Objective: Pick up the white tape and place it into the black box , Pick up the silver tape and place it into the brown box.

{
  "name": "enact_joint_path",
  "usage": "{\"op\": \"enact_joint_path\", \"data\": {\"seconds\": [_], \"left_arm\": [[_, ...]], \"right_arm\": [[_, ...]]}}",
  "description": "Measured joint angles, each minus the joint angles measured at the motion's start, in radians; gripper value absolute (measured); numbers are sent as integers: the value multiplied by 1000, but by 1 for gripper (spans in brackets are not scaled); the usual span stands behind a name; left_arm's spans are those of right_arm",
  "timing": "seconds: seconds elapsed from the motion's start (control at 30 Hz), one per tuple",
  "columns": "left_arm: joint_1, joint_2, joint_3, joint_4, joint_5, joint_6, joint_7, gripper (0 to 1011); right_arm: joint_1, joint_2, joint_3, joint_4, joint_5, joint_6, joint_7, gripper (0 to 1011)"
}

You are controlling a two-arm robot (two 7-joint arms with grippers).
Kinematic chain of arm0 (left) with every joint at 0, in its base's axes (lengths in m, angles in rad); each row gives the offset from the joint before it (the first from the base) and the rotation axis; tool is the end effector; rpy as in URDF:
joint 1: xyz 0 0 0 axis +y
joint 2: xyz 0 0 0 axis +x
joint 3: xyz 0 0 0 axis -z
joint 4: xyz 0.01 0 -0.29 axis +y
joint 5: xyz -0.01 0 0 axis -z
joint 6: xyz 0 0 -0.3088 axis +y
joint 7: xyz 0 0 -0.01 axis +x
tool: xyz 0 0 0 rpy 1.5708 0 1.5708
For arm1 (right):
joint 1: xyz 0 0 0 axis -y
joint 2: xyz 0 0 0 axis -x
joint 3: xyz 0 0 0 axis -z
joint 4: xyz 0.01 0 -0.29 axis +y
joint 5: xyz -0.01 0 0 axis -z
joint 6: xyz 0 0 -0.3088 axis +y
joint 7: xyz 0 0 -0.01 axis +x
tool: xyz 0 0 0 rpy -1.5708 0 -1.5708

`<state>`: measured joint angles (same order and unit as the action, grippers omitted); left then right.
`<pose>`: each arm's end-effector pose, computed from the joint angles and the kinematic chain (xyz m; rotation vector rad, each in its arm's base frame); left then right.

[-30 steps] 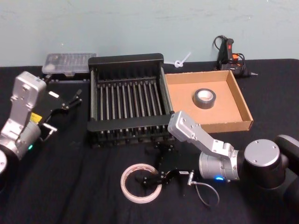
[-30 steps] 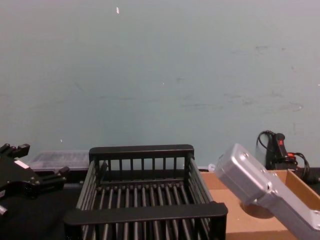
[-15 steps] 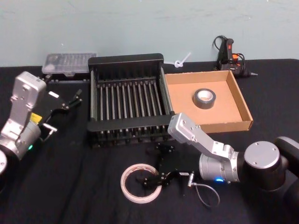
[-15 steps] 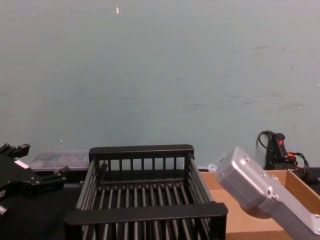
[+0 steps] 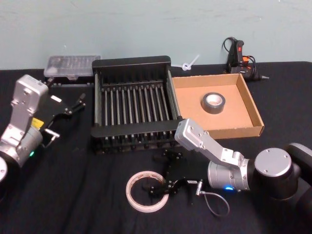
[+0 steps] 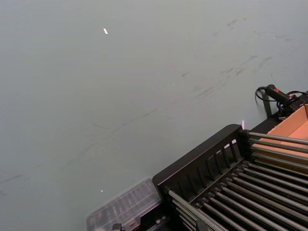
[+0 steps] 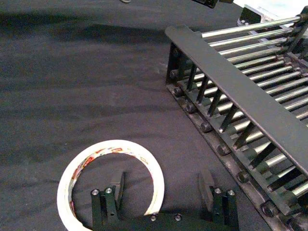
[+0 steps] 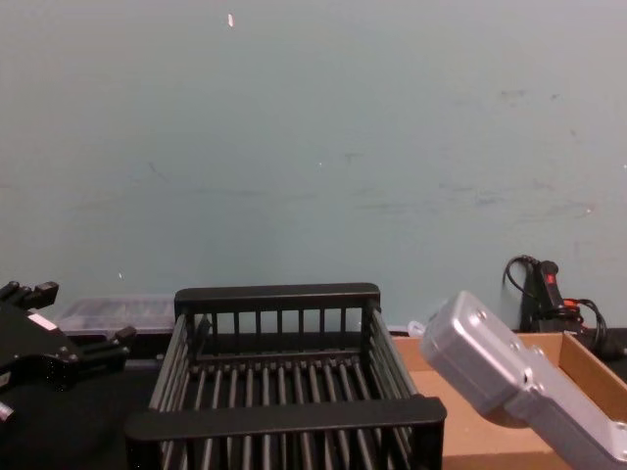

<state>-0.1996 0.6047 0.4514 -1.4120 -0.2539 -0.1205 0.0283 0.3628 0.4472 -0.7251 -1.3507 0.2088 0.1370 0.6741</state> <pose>0.3581 0.0827 -0.3022 0.3044 -0.2851 1.2480 0.3738 0.0304 -0.3134 -0.4941 0.0013 -0.3585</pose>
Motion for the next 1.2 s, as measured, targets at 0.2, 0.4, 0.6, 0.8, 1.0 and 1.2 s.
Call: {"op": "enact_joint_path", "data": {"seconds": [0.2,0.4,0.6,0.8,1.0,1.2], "left_arm": [[0,0,0,0,0,0,0,1001],[0,0,0,0,0,0,0,1001],[0,0,0,0,0,0,0,1001],[0,0,0,0,0,0,0,1001],[0,0,0,0,0,0,0,1001],[0,0,0,0,0,0,0,1001]], "right_arm": [[0,0,0,0,1,0,1,960],[0,0,0,0,2,0,2,798],[0,0,0,0,3,-1,2,625],[0,0,0,0,4,-1,3,419],[0,0,0,0,4,-1,3,238],[0,0,0,0,5,-1,3,99]]}}
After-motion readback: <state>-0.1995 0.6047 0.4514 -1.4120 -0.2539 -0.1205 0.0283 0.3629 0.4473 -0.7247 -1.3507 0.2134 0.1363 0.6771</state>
